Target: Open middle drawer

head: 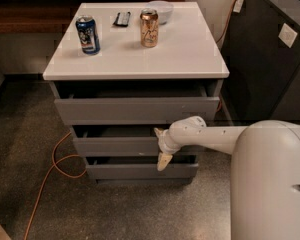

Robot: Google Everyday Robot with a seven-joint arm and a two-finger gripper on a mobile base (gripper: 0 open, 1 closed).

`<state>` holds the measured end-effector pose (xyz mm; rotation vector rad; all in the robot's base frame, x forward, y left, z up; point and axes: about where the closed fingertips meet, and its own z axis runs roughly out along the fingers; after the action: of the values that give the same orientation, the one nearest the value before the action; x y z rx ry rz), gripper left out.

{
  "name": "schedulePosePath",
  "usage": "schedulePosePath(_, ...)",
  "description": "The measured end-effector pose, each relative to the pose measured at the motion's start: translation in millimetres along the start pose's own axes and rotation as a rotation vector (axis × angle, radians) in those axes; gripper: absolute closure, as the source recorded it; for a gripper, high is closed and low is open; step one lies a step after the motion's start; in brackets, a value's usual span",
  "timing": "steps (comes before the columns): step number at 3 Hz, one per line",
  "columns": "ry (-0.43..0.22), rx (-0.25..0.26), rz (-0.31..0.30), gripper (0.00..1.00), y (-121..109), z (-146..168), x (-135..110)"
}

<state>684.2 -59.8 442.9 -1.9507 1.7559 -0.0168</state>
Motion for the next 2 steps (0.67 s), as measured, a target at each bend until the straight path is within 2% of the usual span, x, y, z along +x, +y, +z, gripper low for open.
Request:
schedulePosePath(1,-0.002,0.025,0.011,0.0,-11.4,7.0,9.8)
schedulePosePath(2,0.006,0.02,0.027,0.18,-19.4,16.6,16.4)
